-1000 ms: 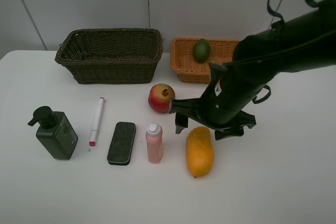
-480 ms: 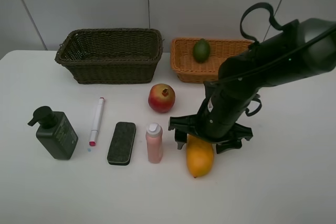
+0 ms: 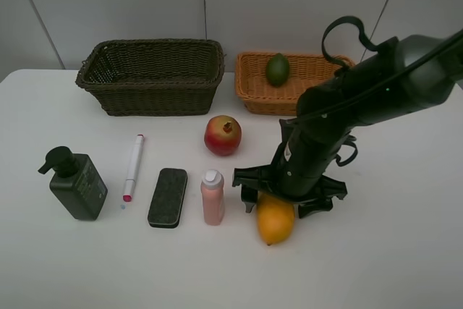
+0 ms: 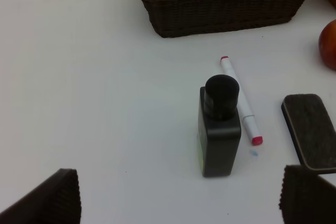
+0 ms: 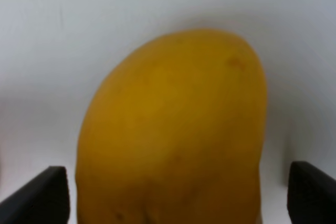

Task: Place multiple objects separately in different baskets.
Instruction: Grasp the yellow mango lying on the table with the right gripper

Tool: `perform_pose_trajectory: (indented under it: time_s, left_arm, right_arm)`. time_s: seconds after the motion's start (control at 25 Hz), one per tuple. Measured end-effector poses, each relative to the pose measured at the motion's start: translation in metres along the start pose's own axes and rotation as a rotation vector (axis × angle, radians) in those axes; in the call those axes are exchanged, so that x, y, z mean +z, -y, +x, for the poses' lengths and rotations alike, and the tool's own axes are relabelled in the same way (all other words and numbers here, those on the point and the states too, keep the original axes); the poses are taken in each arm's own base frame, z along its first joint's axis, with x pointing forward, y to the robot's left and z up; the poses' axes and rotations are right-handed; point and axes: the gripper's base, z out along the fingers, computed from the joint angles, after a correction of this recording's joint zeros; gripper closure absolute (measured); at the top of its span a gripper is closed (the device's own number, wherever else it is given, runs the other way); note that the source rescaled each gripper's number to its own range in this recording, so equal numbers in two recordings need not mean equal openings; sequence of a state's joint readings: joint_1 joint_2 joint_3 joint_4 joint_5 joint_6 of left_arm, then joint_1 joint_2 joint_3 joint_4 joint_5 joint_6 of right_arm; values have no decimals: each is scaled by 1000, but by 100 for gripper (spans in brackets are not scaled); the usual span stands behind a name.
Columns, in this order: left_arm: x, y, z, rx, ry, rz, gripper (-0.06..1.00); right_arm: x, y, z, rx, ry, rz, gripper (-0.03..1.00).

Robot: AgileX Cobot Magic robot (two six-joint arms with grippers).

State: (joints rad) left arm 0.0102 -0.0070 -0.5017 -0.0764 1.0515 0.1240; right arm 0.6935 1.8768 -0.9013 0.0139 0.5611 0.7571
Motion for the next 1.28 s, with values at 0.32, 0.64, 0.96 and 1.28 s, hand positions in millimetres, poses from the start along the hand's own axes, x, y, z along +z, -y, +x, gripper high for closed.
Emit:
perform_pose_trajectory:
  time_s: [0.32,0.64,0.96,1.28]
  left_arm:
    - [0,0,0,0,0,0,-6]
    - [0,0,0,0,0,0,-6]
    - [0,0,0,0,0,0,-6]
    - [0,0,0,0,0,0,-6]
  right_arm:
    - [0,0,1,10,-6,-2,-2]
    - [0,0,0,2,-3,2,25]
    - [0,0,0,0,-2,3,73]
    - [0,0,0,0,-4,5,73]
